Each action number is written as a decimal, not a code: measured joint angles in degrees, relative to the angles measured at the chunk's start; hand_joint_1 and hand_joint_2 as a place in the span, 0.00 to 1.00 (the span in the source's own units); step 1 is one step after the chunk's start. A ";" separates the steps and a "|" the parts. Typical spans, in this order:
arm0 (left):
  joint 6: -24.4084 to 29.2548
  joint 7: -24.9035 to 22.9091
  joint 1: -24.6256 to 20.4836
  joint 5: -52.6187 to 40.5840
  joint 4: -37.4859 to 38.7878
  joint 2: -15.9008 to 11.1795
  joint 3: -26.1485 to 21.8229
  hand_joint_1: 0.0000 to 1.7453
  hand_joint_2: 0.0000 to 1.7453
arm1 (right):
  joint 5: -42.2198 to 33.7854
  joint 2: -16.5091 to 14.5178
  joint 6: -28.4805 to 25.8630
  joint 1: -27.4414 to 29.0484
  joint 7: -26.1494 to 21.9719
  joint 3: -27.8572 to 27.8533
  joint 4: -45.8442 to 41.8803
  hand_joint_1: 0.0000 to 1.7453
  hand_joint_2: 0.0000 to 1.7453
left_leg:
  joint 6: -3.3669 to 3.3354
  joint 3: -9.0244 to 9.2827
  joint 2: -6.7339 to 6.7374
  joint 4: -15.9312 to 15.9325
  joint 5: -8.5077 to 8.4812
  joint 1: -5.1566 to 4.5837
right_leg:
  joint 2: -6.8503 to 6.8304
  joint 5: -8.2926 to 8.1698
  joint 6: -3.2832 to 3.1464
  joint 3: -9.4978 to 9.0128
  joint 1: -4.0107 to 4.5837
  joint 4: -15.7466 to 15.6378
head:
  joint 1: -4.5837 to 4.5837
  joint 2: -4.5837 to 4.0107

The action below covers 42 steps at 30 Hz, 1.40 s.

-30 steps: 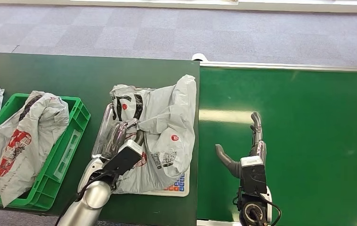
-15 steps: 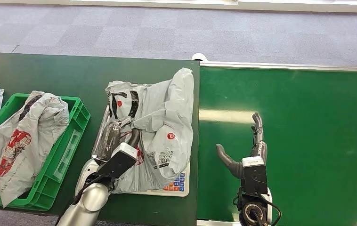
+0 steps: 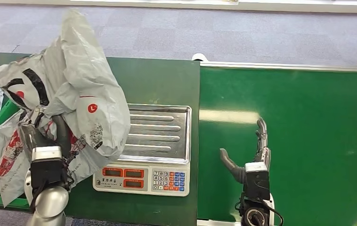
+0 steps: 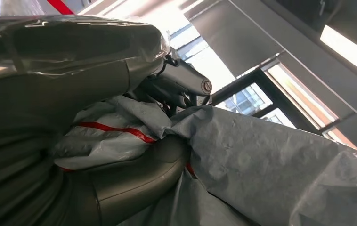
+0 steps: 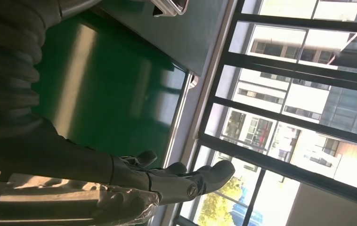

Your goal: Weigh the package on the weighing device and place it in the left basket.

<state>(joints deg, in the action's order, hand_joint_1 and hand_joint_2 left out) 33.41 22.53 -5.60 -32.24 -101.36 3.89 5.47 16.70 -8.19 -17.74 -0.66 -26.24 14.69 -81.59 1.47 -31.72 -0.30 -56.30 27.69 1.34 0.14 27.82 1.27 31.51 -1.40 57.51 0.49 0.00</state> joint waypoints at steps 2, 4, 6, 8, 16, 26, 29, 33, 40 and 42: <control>0.43 0.11 0.46 -0.01 -0.61 -0.15 -1.12 1.00 1.00 | -0.04 0.05 -0.08 0.06 -0.02 -0.05 0.00 0.00 1.00 | 0.00 0.00 0.00 0.00 0.00 0.00 | 0.00 0.00 0.00 0.00 0.00 0.00 | 0.00 0.00; 0.98 0.21 0.82 -0.23 -0.96 -0.28 -1.79 1.00 1.00 | -0.06 0.05 -0.13 0.05 -0.04 -0.08 0.00 0.00 1.00 | 0.00 0.00 0.00 0.00 0.00 0.00 | 0.00 0.00 0.00 0.00 0.00 0.00 | -0.01 0.00; 2.05 0.16 1.20 -1.05 -1.21 -0.39 -2.31 1.00 1.00 | -0.05 0.05 -0.16 0.05 -0.05 -0.11 0.00 0.00 1.00 | 0.00 0.00 0.00 0.00 0.00 0.00 | 0.00 0.00 0.00 0.00 0.00 0.00 | -0.01 0.00; 3.36 -0.22 1.62 -2.44 -1.37 -0.49 -2.85 1.00 1.00 | -0.05 0.05 -0.19 0.06 -0.05 -0.13 0.00 0.00 1.00 | 0.00 0.00 0.00 0.00 0.00 0.00 | 0.00 0.00 0.00 0.01 0.00 0.00 | 0.00 0.00; 5.72 -4.58 2.46 -8.48 -1.39 -0.64 -5.24 1.00 1.00 | -0.05 0.05 -0.35 0.08 -0.05 -0.14 0.00 0.00 1.00 | 0.00 0.00 0.00 0.00 0.00 0.00 | 0.00 0.00 0.00 0.00 0.00 0.00 | -0.02 0.00; 5.60 -14.17 0.44 -18.25 3.93 -1.42 -12.79 1.00 1.00 | -0.03 -0.12 -0.31 -0.14 -0.04 -0.15 0.00 0.00 1.00 | 0.00 0.01 -0.01 0.00 0.00 0.01 | -0.01 0.00 0.00 0.00 0.01 0.00 | -0.02 0.00; 5.17 -15.79 -2.59 -20.73 8.37 -2.43 -15.38 1.00 1.00 | -0.03 -0.22 -0.02 -0.42 0.13 -0.05 0.00 0.00 1.00 | 0.00 0.03 0.01 0.00 -0.01 0.01 | 0.00 -0.01 -0.01 -0.02 0.01 0.00 | -0.02 0.00; 4.61 -16.67 -5.60 -22.42 13.40 -3.71 -18.27 1.00 1.00 | -0.03 -0.23 0.14 -0.62 0.36 0.06 0.00 0.00 1.00 | 0.00 0.05 0.00 0.00 -0.02 0.01 | 0.00 -0.01 -0.01 -0.03 0.01 0.01 | -0.01 0.00; 4.29 -16.76 -8.85 -23.36 18.27 -4.49 -20.52 1.00 1.00 | -0.03 -0.23 0.15 -1.04 0.80 0.21 0.00 0.00 1.00 | 0.00 0.02 0.01 0.00 -0.02 0.00 | 0.00 -0.01 -0.01 -0.01 0.01 0.01 | -0.02 0.00; 4.29 -16.76 -9.21 -23.40 18.89 -4.57 -20.73 1.00 1.00 | -0.03 -0.23 0.15 -1.08 0.90 0.21 0.01 0.00 1.00 | 0.00 0.02 0.01 0.00 -0.02 0.00 | 0.00 -0.01 -0.01 -0.01 0.01 0.01 | -0.02 0.00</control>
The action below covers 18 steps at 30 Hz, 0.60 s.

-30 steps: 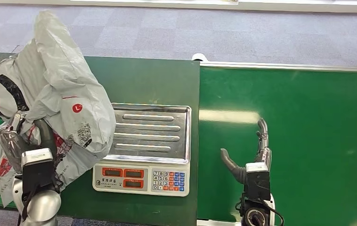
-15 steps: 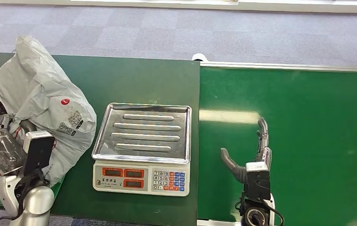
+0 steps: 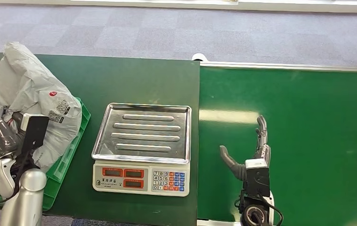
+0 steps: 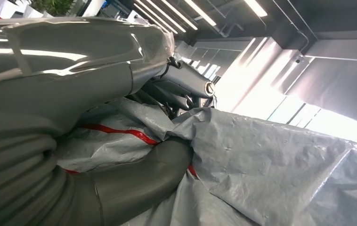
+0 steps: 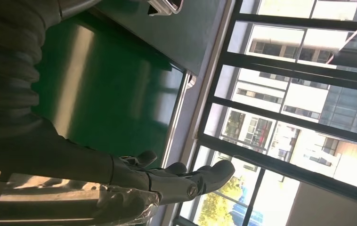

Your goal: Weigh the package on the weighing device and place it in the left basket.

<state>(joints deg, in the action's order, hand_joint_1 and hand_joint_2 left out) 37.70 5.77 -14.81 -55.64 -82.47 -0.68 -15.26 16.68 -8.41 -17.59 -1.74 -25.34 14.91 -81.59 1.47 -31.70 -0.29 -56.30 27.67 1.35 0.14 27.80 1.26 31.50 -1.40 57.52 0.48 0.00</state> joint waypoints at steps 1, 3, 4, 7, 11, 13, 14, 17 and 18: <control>0.01 0.00 -0.13 -0.01 0.23 -0.04 -0.07 1.00 1.00 | 0.01 0.00 0.00 0.00 0.01 0.00 0.01 0.00 1.00 | 0.00 0.00 0.00 0.00 0.00 0.00 | 0.00 0.00 0.00 0.00 0.00 0.00 | 0.00 0.00; 0.02 0.00 -0.28 -0.01 0.61 -0.07 -0.16 1.00 1.00 | 0.02 0.00 0.00 0.00 0.01 0.01 0.01 0.00 1.00 | 0.00 0.00 0.00 0.00 0.00 0.00 | 0.00 0.00 0.00 0.00 0.00 0.00 | 0.00 0.00; 0.02 0.00 -0.32 -0.04 0.76 -0.07 -0.20 1.00 1.00 | 0.02 0.00 0.00 0.00 0.02 0.01 0.01 0.00 1.00 | 0.00 0.00 0.00 0.00 0.00 0.00 | 0.00 0.00 0.00 0.00 0.00 0.00 | 0.00 0.00; 0.09 0.00 -0.37 -0.19 1.09 -0.07 -0.31 1.00 1.00 | 0.03 0.00 0.00 0.00 0.03 0.03 0.02 0.00 1.00 | 0.00 0.01 0.00 0.00 0.00 0.00 | 0.00 0.00 0.00 0.00 0.00 0.00 | 0.00 0.00; 1.22 -0.22 -0.40 -0.86 1.42 -0.05 -0.80 1.00 1.00 | 0.08 -0.02 0.02 -0.02 0.07 0.19 0.15 0.00 1.00 | 0.00 0.00 0.01 0.00 0.00 0.00 | 0.00 0.00 0.00 -0.01 0.00 0.00 | 0.00 0.00; 1.82 0.15 -0.40 -1.92 1.34 0.23 -1.91 0.97 1.00 | 0.14 -0.08 -0.11 -0.03 0.10 0.41 0.35 0.00 1.00 | 0.00 0.00 0.01 0.00 0.00 0.00 | 0.00 0.00 0.00 0.00 0.00 0.00 | 0.01 0.00; 1.97 0.87 -0.40 -2.30 1.17 0.56 -2.87 0.91 1.00 | 0.14 -0.11 -0.29 -0.03 0.08 0.57 0.49 0.00 1.00 | 0.00 0.00 0.01 0.00 0.00 0.00 | 0.00 0.00 0.00 0.00 0.00 0.00 | 0.01 0.00; 2.15 4.14 -0.40 -2.09 0.20 2.18 -6.63 0.27 1.00 | -0.04 -0.14 -1.01 -0.02 -0.07 1.08 0.90 0.00 1.00 | 0.00 0.00 0.01 0.00 0.00 0.00 | 0.01 0.00 0.00 0.01 0.00 0.00 | -0.01 0.00; 2.19 5.18 -0.40 -1.72 -0.14 2.70 -7.86 0.08 1.00 | -0.12 -0.15 -1.16 -0.02 -0.13 1.23 1.03 0.00 1.00 | 0.00 0.00 0.01 0.00 0.00 0.00 | 0.01 0.00 0.00 0.02 0.00 0.00 | -0.01 0.00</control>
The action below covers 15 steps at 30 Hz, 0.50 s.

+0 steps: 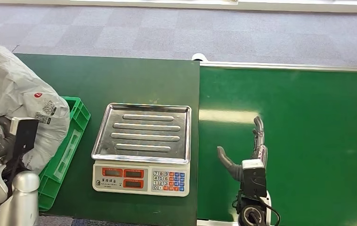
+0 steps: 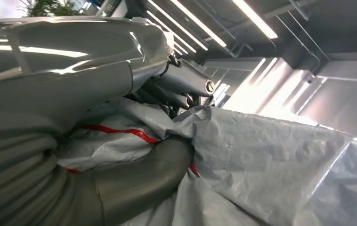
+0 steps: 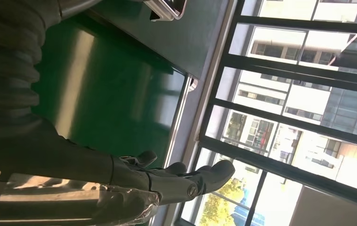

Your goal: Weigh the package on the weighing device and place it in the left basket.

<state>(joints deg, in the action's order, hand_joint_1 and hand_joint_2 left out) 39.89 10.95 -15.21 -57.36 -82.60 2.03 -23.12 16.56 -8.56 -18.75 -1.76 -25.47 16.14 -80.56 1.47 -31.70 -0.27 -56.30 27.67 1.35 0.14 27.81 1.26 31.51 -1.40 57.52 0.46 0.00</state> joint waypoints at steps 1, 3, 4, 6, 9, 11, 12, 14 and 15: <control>0.03 0.91 -0.01 0.36 -0.28 0.46 -1.08 0.01 1.00 | -0.05 -0.01 -0.08 0.00 -0.05 0.12 0.12 0.00 1.00 | 0.00 0.00 0.00 0.00 0.00 0.00 | 0.00 0.00 0.00 0.00 0.00 0.00 | 0.01 0.00; 0.06 2.56 -0.01 1.64 -0.76 1.28 -2.91 0.00 1.00 | -0.08 -0.05 -0.14 0.00 -0.14 0.33 0.37 0.00 1.00 | 0.00 0.00 -0.01 0.00 0.00 0.00 | 0.00 0.00 0.00 0.00 0.00 0.00 | 0.01 0.00; 0.06 3.29 -0.01 2.74 -0.92 1.65 -3.57 0.00 1.00 | -0.08 -0.09 -0.14 0.00 -0.19 0.40 0.49 0.00 1.00 | 0.00 0.00 -0.01 0.00 0.00 0.00 | 0.00 0.00 0.00 -0.01 0.00 0.00 | 0.01 0.00; -0.15 4.60 0.05 7.10 -1.07 2.16 -4.32 0.00 1.00 | -0.08 -0.13 -0.16 0.00 -0.27 0.53 0.73 0.00 1.00 | 0.00 0.00 -0.01 0.00 0.00 0.00 | 0.00 0.00 0.00 -0.01 0.00 0.00 | 0.00 0.00; -2.62 5.84 0.30 19.63 -1.21 2.35 -3.65 0.00 1.00 | -0.11 -0.10 -0.16 0.01 -0.30 0.67 0.91 0.00 1.00 | 0.00 0.01 -0.02 0.00 0.00 0.00 | 0.00 0.00 0.00 -0.02 0.00 0.00 | 0.01 0.00; -5.28 7.04 0.68 28.96 -1.74 2.28 -2.53 0.00 1.00 | -0.20 -0.03 -0.15 0.04 -0.30 0.67 0.95 0.00 1.00 | 0.00 0.00 -0.02 0.00 0.00 0.00 | 0.00 0.00 0.00 -0.03 0.00 0.00 | 0.01 0.00; -6.55 7.85 0.94 33.16 -2.17 2.21 -1.95 0.00 1.00 | -0.24 0.02 -0.15 0.06 -0.30 0.67 0.96 0.00 1.00 | 0.00 0.00 -0.02 0.00 0.00 0.00 | 0.00 0.00 0.00 -0.03 0.00 0.00 | 0.00 0.00; -8.62 9.73 1.55 39.94 -3.34 2.05 -1.01 0.00 1.00 | -0.29 0.15 -0.14 0.11 -0.30 0.67 0.96 0.00 1.00 | 0.00 0.00 0.00 0.00 0.00 0.00 | 0.00 0.00 0.00 -0.02 0.00 0.00 | 0.01 0.00; -9.37 10.73 1.92 42.50 -4.10 1.98 -0.63 0.00 1.00 | -0.33 0.22 -0.13 0.14 -0.30 0.67 0.96 0.00 1.00 | 0.00 0.00 0.00 0.00 0.00 0.00 | 0.00 0.00 0.00 -0.02 0.00 0.00 | 0.01 0.00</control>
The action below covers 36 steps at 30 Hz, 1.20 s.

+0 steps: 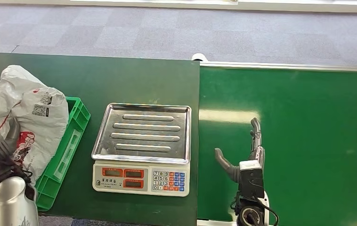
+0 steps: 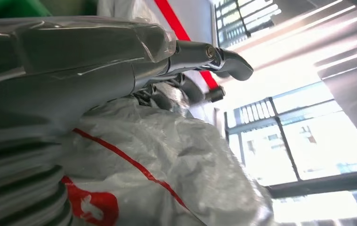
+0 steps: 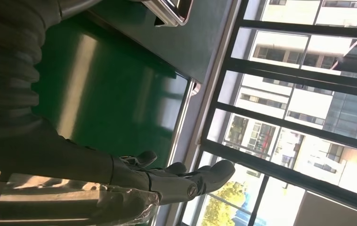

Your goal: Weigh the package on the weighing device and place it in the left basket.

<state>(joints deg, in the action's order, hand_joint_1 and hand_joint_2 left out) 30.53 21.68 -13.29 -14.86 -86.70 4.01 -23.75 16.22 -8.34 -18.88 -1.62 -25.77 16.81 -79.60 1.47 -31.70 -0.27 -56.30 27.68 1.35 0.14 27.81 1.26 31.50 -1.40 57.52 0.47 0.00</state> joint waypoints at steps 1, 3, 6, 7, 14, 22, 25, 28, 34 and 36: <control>-0.58 0.95 0.40 2.03 -0.80 -0.07 0.34 0.00 1.00 | -0.05 0.07 0.02 0.02 0.01 0.00 0.00 0.00 1.00 | 0.00 0.00 0.00 0.00 0.00 0.00 | 0.00 0.00 0.00 0.01 0.00 0.00 | 0.00 0.00; -1.28 2.28 1.15 4.34 -2.32 -0.20 0.89 0.00 1.00 | -0.18 0.18 0.05 0.04 0.01 0.01 0.00 0.00 1.00 | 0.00 -0.01 -0.01 0.00 0.00 0.00 | 0.00 0.00 0.00 0.02 0.00 0.00 | 0.00 0.00; -1.53 3.46 1.95 6.01 -3.99 -0.28 1.48 0.00 1.00 | -0.27 0.31 0.12 0.09 0.00 0.03 0.00 0.00 1.00 | 0.00 -0.01 -0.01 0.00 0.01 0.00 | 0.00 0.00 0.00 0.02 0.00 0.00 | 0.01 0.00; -1.48 4.05 2.25 6.74 -4.58 -0.29 1.72 0.00 1.00 | -0.30 0.33 0.15 0.13 0.00 0.03 0.00 0.00 1.00 | 0.00 -0.01 -0.01 0.00 0.01 0.00 | 0.00 0.00 0.00 0.01 0.00 0.00 | 0.01 0.00; -1.07 7.13 4.39 10.31 -8.69 -0.29 3.57 0.00 1.00 | -0.79 0.56 0.26 0.28 0.00 0.31 0.00 0.00 1.00 | 0.00 0.00 -0.01 0.00 0.00 0.00 | 0.00 0.00 0.00 0.01 0.00 0.00 | -0.01 0.00; -1.34 7.22 5.29 11.02 -10.31 -0.31 4.39 0.00 1.00 | -0.83 0.76 0.26 0.29 0.00 0.51 0.00 0.00 1.00 | 0.00 0.00 -0.01 0.00 0.00 0.00 | 0.00 0.00 0.00 0.01 0.00 0.00 | 0.01 0.00; -2.21 7.38 5.47 11.66 -10.51 -0.31 4.88 0.00 1.00 | -0.93 0.82 0.26 0.28 0.00 0.52 0.01 0.00 1.00 | 0.00 0.00 -0.02 0.00 0.00 0.00 | 0.00 0.00 0.00 0.00 0.00 0.00 | 0.01 0.00; -2.30 7.52 5.52 10.53 -10.70 -0.36 5.64 0.00 1.00 | -1.05 0.85 0.26 0.27 -0.02 0.52 0.02 0.00 1.00 | 0.00 0.00 -0.01 0.00 0.00 0.00 | 0.00 0.00 0.00 0.00 0.00 0.00 | 0.01 0.00; -9.52 7.66 6.29 10.73 -11.49 -0.81 9.41 0.00 1.00 | -1.12 0.85 0.54 -0.17 -0.07 0.49 0.32 0.00 1.00 | 0.00 0.00 -0.02 0.00 0.00 0.00 | 0.00 0.00 0.00 0.00 0.00 0.00 | 0.01 0.00; -14.89 6.59 7.28 11.61 -12.14 -0.80 12.41 0.00 1.00 | -1.12 0.80 1.02 -0.75 -0.09 0.45 0.72 0.00 1.00 | 0.00 0.00 -0.01 0.00 0.00 -0.01 | 0.00 0.00 0.00 0.01 -0.01 0.00 | 0.02 0.00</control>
<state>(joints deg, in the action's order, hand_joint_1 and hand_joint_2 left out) 15.64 28.28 -6.01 -3.25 -98.84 3.21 -11.34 15.10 -7.55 -17.86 -2.37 -25.86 17.26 -78.89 1.47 -31.69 -0.28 -56.30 27.68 1.34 0.14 27.81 1.27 31.50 -1.40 57.52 0.49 0.00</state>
